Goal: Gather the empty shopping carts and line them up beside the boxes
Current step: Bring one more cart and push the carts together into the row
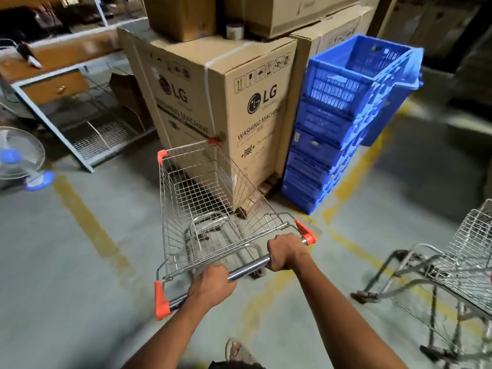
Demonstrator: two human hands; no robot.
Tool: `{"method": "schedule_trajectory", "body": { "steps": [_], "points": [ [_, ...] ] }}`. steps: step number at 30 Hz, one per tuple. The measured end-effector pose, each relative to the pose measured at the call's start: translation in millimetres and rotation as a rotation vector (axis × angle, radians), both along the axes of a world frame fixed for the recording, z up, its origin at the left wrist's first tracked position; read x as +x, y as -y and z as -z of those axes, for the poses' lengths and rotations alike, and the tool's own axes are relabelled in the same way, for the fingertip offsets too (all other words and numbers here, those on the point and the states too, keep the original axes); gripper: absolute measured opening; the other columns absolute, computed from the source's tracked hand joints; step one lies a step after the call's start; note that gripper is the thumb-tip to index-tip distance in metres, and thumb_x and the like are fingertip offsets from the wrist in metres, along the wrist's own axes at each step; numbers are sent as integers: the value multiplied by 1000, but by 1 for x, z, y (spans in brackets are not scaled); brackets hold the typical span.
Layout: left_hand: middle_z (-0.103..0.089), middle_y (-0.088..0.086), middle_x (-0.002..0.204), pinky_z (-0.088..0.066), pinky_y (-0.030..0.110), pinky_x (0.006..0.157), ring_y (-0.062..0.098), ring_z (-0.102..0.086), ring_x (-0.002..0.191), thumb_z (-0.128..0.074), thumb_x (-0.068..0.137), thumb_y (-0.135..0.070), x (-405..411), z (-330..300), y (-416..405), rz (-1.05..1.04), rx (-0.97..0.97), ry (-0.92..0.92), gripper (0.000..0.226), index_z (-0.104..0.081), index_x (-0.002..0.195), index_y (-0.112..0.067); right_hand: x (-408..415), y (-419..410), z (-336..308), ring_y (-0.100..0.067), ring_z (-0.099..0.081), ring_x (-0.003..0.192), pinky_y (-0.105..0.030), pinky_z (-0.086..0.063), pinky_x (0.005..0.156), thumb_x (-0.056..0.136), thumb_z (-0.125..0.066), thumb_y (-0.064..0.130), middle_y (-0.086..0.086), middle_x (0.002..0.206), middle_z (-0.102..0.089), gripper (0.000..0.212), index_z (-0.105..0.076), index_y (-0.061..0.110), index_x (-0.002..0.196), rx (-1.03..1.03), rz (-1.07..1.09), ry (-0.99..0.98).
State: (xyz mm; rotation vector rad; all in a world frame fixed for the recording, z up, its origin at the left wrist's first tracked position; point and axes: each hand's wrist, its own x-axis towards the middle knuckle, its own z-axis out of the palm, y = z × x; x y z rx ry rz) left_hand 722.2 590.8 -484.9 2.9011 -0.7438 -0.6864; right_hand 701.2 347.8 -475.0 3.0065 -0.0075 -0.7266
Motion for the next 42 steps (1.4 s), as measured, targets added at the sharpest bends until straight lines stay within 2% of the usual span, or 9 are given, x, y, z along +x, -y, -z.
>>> {"method": "schedule_trajectory", "body": {
  "steps": [5,8,11,14,20,24,27,30,42],
  "points": [
    [-62,-5,71,-61,33,60,12,-65,58,-51,88,-48,-45,12,-21,81,-37,27,31,-67,91,-21,-60,-19,4,-18,-55,52,-32,-56,63,62,-66,49,5,59,-57,29,-65,21,69,-3,84,-5],
    [-60,-7,74,-56,32,56,12,-59,62,-51,87,-50,-66,23,-39,117,-43,41,31,-66,98,-25,-101,-36,8,-22,-57,53,-35,-58,65,64,-64,47,3,62,-59,28,-63,19,69,-11,141,19],
    [-59,-8,77,-58,34,63,15,-62,67,-48,85,-57,-85,24,-55,195,-37,38,38,-67,104,-29,-141,-60,6,-27,-56,57,-34,-56,66,64,-65,43,0,71,-66,25,-61,19,71,-19,213,23],
    [-62,-5,82,-58,35,69,20,-66,75,-50,82,-56,-100,19,-72,243,-38,17,35,-65,95,-27,-178,-86,6,-30,-62,64,-35,-54,66,65,-67,46,-2,75,-70,30,-65,18,74,4,312,23],
    [-61,-1,95,-55,34,77,21,-66,90,-52,82,-51,-111,14,-100,476,2,14,29,-63,93,-27,-240,-142,6,-35,-71,88,-39,-54,79,81,-59,46,-9,97,-74,37,-72,16,97,42,470,81],
    [-57,-3,85,-51,32,70,21,-68,86,-53,79,-49,-112,7,-120,592,40,-22,25,-56,87,-25,-269,-189,2,-33,-71,83,-36,-53,75,76,-65,49,-7,93,-74,38,-71,17,96,81,637,68],
    [-64,3,97,-48,32,74,24,-67,94,-56,83,-43,-114,1,-134,696,73,-8,25,-60,99,-24,-288,-225,0,-32,-71,82,-35,-53,72,70,-69,49,-6,90,-73,40,-71,18,96,101,759,66],
    [-67,6,108,-50,34,79,27,-67,99,-56,84,-40,-119,-2,-151,801,71,-17,20,-56,95,-24,-305,-262,1,-33,-72,87,-38,-56,78,71,-68,51,-8,95,-74,44,-70,18,100,103,846,83],
    [-70,6,96,-53,32,73,26,-68,88,-57,78,-40,-120,-4,-190,1032,110,-25,23,-66,88,-22,-336,-366,-1,-31,-70,90,-38,-54,80,80,-61,54,-6,101,-71,43,-67,21,105,38,1046,142]
  ]
}}
